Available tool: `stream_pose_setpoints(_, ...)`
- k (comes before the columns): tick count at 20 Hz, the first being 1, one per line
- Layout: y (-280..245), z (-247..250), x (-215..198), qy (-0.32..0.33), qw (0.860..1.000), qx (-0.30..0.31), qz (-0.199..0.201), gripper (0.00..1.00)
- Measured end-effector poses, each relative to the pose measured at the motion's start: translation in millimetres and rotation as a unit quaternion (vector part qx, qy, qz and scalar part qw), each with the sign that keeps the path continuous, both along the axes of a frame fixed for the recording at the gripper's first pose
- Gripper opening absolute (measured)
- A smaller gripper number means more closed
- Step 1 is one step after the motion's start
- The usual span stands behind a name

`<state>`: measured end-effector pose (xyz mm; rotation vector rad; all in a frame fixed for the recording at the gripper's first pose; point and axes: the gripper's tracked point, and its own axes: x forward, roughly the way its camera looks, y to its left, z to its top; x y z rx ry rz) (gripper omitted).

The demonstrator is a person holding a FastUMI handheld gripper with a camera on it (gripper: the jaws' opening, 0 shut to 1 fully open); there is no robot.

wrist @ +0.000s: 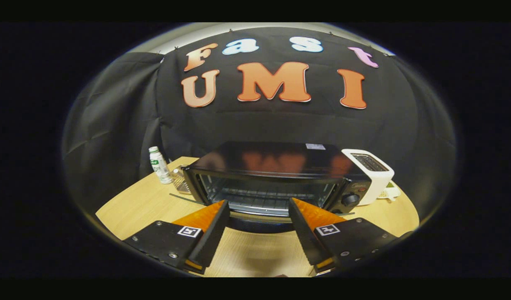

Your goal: Open the toaster oven, put the food inside, and close the toaster oven door.

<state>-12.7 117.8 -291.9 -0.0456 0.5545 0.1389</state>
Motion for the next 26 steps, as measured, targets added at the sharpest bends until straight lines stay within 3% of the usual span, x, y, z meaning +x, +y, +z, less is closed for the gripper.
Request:
stream_pose_setpoints(7, 23.8, -43.1, -47.8, 0.104, 0.991, 0.078, 0.025, 0.85)
stream_pose_setpoints(21, 25.5, -122.1, -64.6, 0.209, 0.977, 0.033, 0.018, 0.81)
stream_pose_setpoints(26, 23.1, -118.8, -59.0, 0.2, 0.979, 0.032, 0.017, 0.76)
